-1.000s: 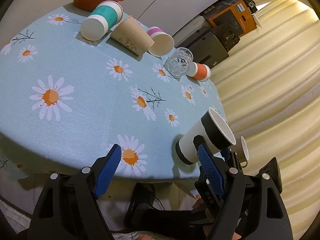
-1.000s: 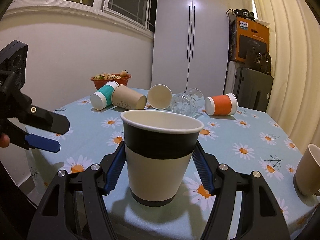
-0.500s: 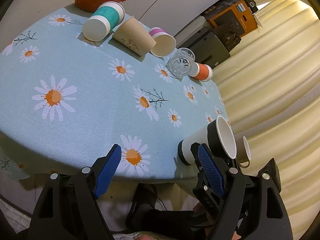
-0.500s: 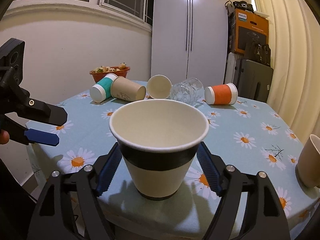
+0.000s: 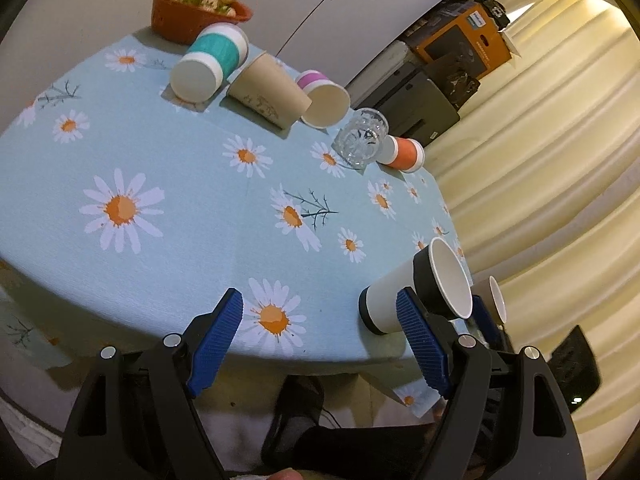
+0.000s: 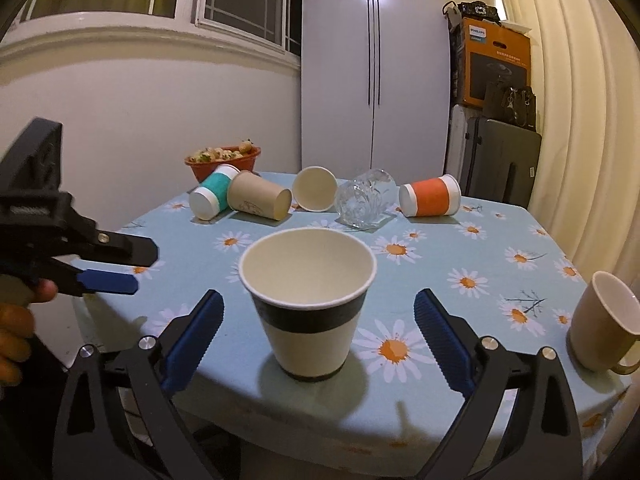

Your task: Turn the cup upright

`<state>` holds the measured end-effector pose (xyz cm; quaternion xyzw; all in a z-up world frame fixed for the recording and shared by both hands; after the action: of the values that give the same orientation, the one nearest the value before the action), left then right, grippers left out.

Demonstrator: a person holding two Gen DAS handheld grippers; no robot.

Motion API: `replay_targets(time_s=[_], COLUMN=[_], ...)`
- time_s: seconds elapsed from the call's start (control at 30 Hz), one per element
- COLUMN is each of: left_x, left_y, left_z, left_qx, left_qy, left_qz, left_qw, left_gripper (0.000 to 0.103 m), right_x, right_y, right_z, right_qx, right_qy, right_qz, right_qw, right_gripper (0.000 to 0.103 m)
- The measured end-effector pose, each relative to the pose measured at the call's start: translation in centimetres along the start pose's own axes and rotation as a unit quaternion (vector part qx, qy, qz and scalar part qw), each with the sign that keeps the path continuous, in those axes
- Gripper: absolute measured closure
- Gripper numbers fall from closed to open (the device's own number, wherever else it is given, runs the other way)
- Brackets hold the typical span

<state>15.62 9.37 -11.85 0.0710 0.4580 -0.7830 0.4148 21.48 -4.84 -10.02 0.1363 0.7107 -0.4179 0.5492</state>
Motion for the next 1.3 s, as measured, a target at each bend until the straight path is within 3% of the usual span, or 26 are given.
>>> replay_targets(time_s=[0.1, 0.27, 0.33, 0.47, 0.63, 0.77, 0.9, 1.0, 1.3], left_x=[0.0, 0.5, 0.9, 2.0, 3.0, 3.8, 4.7, 5.3, 7.1], left_y=[-0.7, -2.0, -2.6, -3.9, -5.5, -6.5, -8.4, -9.5, -10.7], left_z=[0.3, 1.3, 1.9, 3.4, 5.2, 6.2, 8.1, 8.7, 8.9], left_qx=[-0.018, -0.019, -0.017, -0.009, -0.002, -0.035, -0.059, -0.060, -0.047], left_qy=[0.018, 0.048, 0.059, 0.086, 0.126, 0.168, 0.234, 0.261, 0.275], left_qz=[0.016, 0.035, 0.044, 0.064, 0.082, 0.095, 0.125, 0.136, 0.143], left_qw=[0.9996, 0.9980, 0.9971, 0.9943, 0.9887, 0.9805, 0.9622, 0.9539, 0.9496], left_gripper=[0.015, 0.014, 0.007, 0.007, 0.007, 0.007, 0.007, 0.007, 0.007], right_x=[-0.6, -1.3, -1.7, -2.3, -2.1, -1.8, -1.5, -1.4, -0.3], right_y=[-2.0, -5.2, -6.5, -8.5, -10.4, -12.2, -13.2, -13.6, -13.4], right_z=[0.2, 0.9, 1.3, 2.1, 2.5, 2.7, 2.3, 1.8, 1.4], right_qx=[-0.007, 0.002, 0.010, 0.018, 0.007, 0.024, 0.007, -0.009, -0.013], right_qy=[0.008, 0.006, 0.002, -0.003, -0.002, -0.012, -0.017, -0.023, -0.019], right_qz=[0.007, 0.022, 0.027, 0.032, 0.005, 0.012, 0.005, 0.001, -0.007], right_qw=[1.000, 1.000, 1.000, 0.999, 1.000, 1.000, 1.000, 1.000, 1.000], right_gripper=[0.005, 0.005, 0.005, 0.005, 0.005, 0.005, 0.005, 0.005, 0.005])
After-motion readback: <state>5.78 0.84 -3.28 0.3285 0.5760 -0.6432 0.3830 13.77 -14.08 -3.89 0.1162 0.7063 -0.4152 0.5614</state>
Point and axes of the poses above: each gripper's, at about its wrist camera, not at the fingertips, and y roughly the way its jaws point, z to its right, x to its underside, the point moved 8 cm from there along y, roughly the way its jaws point, and after that the axes turned 3 degrees about -x, right-handed, at the moved point
